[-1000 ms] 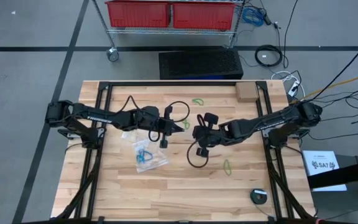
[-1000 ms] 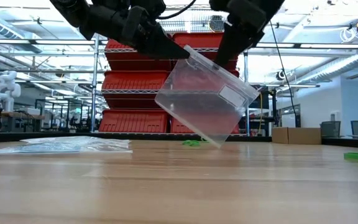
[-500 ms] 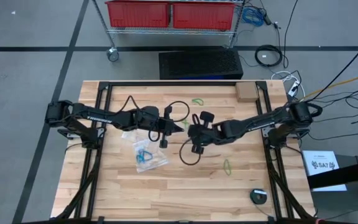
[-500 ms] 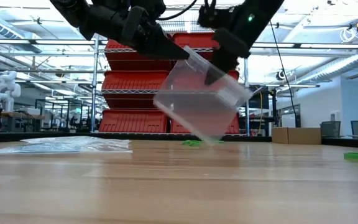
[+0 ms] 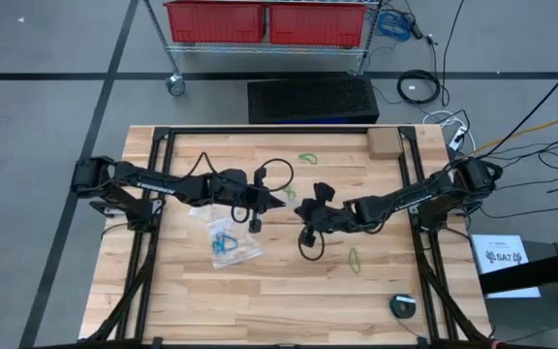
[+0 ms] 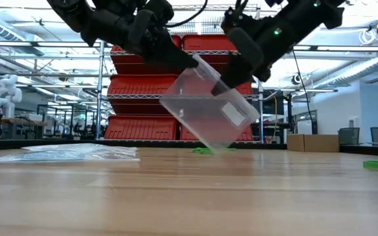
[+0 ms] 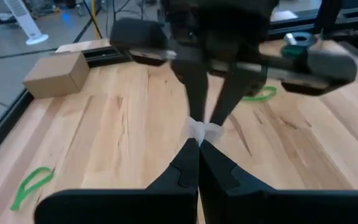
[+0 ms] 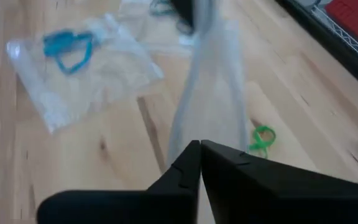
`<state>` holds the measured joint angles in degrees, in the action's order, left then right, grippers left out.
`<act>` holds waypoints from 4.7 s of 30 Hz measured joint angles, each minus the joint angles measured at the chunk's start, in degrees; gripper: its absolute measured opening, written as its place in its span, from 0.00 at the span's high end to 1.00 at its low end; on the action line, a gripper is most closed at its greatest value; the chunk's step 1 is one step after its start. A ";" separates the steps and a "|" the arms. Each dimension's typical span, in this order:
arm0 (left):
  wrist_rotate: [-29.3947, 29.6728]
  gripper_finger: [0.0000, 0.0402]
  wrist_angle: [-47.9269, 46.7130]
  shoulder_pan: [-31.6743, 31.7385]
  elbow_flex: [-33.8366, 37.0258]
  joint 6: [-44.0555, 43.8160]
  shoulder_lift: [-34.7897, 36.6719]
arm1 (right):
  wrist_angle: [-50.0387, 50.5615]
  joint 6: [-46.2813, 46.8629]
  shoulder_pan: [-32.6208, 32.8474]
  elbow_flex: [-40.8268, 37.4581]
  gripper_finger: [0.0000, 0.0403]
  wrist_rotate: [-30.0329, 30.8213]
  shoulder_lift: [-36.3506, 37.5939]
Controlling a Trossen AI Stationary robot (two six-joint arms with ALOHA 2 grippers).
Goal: Sort rubber bands
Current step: Open the middle right transparent zip bag, then put the green rubber band into the middle right transparent zip bag
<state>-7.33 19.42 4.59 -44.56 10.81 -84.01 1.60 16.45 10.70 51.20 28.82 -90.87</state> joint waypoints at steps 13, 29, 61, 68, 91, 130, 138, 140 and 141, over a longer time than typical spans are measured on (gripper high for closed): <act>4.33 1.00 1.72 -2.61 0.00 0.00 -0.13 | -9.21 -2.33 -2.65 0.17 0.57 -0.64 0.02; 6.16 1.00 3.22 -2.86 0.00 -1.55 -0.13 | -10.19 -5.14 -1.59 0.68 0.98 -3.39 -1.83; 8.44 1.00 1.70 -5.05 -0.02 -2.43 -0.11 | -6.89 0.01 -0.41 0.68 0.41 -13.95 2.34; 8.50 1.00 3.18 -3.33 2.60 -2.97 -0.02 | 1.69 1.82 -0.08 0.68 0.41 -13.95 8.11; 7.68 1.00 10.66 -2.61 7.99 -5.41 0.32 | 45.25 59.74 18.68 0.70 0.39 -20.85 4.85; 6.90 1.00 10.43 -2.42 7.87 -2.83 0.33 | 43.23 48.69 14.41 6.94 0.99 -8.06 -3.40; 5.61 1.00 10.10 -2.42 7.87 -2.67 0.33 | 42.46 25.81 7.44 15.89 1.00 2.53 -2.27; 5.53 1.00 10.10 -2.42 7.87 -2.56 0.33 | 40.46 20.14 5.83 17.04 1.00 4.52 -2.27; 5.47 1.00 10.07 -2.42 7.87 -2.56 0.33 | 39.33 17.25 4.99 17.28 1.00 4.74 -2.27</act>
<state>-1.86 29.49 2.17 -36.69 8.25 -83.68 40.93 33.70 15.69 68.48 33.56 -93.14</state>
